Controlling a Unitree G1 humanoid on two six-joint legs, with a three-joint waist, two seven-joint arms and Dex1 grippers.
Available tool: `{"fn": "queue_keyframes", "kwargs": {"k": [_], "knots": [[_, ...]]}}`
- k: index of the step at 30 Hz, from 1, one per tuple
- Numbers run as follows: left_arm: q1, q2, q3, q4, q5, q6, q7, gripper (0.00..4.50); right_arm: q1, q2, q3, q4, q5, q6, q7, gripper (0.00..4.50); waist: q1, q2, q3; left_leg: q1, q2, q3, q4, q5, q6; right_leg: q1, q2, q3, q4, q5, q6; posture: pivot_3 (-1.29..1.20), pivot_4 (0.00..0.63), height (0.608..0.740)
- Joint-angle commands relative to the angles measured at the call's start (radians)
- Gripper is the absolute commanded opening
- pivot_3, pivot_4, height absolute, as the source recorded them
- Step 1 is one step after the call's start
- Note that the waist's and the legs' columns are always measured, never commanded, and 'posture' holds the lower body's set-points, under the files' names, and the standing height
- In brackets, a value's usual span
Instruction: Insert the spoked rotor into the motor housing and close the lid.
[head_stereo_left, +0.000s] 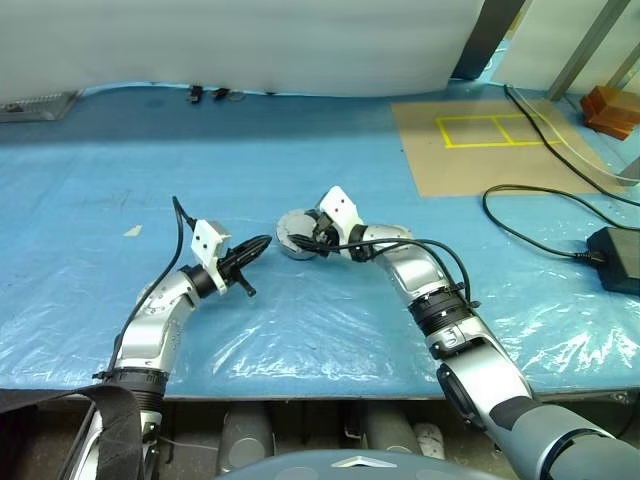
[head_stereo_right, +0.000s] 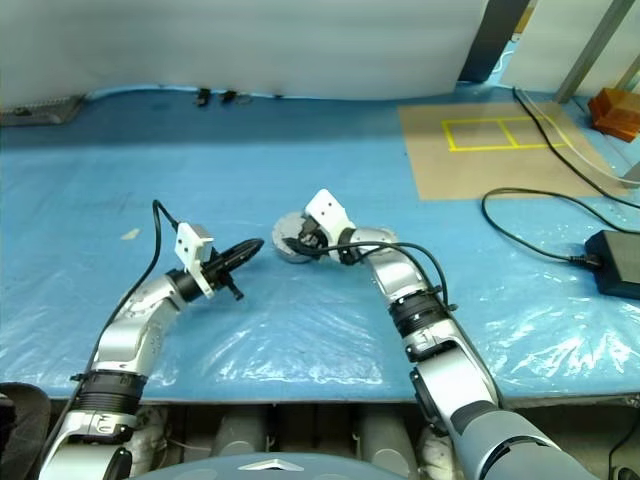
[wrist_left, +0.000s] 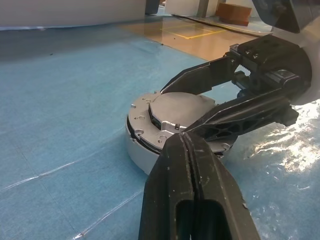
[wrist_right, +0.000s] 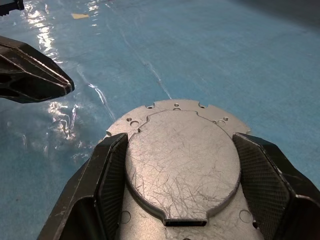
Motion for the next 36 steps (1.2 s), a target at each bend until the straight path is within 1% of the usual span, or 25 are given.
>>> {"fn": "queue_keyframes", "kwargs": {"k": [1,6,11,19,22,27,31,36], "knots": [[-0.016,0.001,-0.001,-0.012,-0.005,-0.025,-0.009,0.0,0.026,0.008,-0.011,0.001,0.008,0.059,-0.013,2.97,0.0,0.0,0.0,0.0,0.0,0.0,0.0,0.0,0.0,0.0,0.0,0.0,0.0,0.0,0.0,0.0,0.15,0.74],[-0.017,0.001,-0.004,-0.006,-0.005,-0.025,-0.009,0.0,0.042,0.014,-0.006,-0.05,0.02,0.078,0.02,2.97,0.0,0.0,0.0,-0.001,0.0,0.0,-0.001,0.0,0.0,0.0,0.0,0.0,-0.001,0.0,0.0,0.0,0.15,0.74],[-0.017,0.001,-0.006,-0.004,-0.002,-0.026,-0.005,0.0,0.042,0.029,-0.005,-0.036,0.004,0.096,-0.012,2.97,-0.002,0.0,0.0,-0.001,0.001,0.0,-0.004,0.001,-0.001,0.0,0.001,0.0,-0.004,0.0,0.0,0.0,0.15,0.74],[-0.019,0.001,-0.007,-0.002,0.001,-0.031,-0.004,0.0,0.044,0.019,0.023,-0.007,-0.052,0.056,-0.061,2.97,-0.003,0.0,0.0,0.001,0.001,0.001,-0.004,0.001,-0.001,0.0,0.002,0.0,-0.004,0.0,0.0,0.0,0.15,0.74],[-0.021,0.002,-0.007,0.001,0.002,-0.031,-0.005,0.0,0.043,0.024,0.016,-0.002,-0.048,0.07,-0.072,2.97,-0.002,0.0,0.0,0.002,0.001,0.001,-0.004,0.001,-0.001,0.001,0.002,0.0,-0.004,0.0,0.0,0.0,0.15,0.74],[-0.02,-0.001,-0.011,0.003,0.006,-0.032,-0.003,0.0,0.051,0.048,-0.003,-0.019,-0.009,0.117,-0.063,2.97,-0.002,0.0,0.0,0.004,0.001,0.001,-0.004,0.0,-0.001,0.002,0.002,0.0,-0.004,0.0,0.0,0.0,0.15,0.74],[-0.021,-0.003,-0.012,0.005,0.008,-0.034,-0.002,0.0,0.058,0.047,0.015,-0.039,-0.014,0.109,-0.033,2.97,-0.002,0.0,0.0,0.004,0.002,0.001,-0.005,0.0,-0.001,0.002,0.002,0.0,-0.005,0.0,0.0,0.0,0.15,0.74],[-0.027,-0.005,-0.013,0.01,0.011,-0.037,-0.001,0.0,0.062,0.025,0.05,-0.013,-0.074,0.062,-0.059,2.97,-0.003,0.0,0.0,0.003,0.002,0.001,-0.007,0.001,-0.002,0.002,0.003,0.0,-0.006,0.0,-0.001,0.0,0.15,0.74]]}}
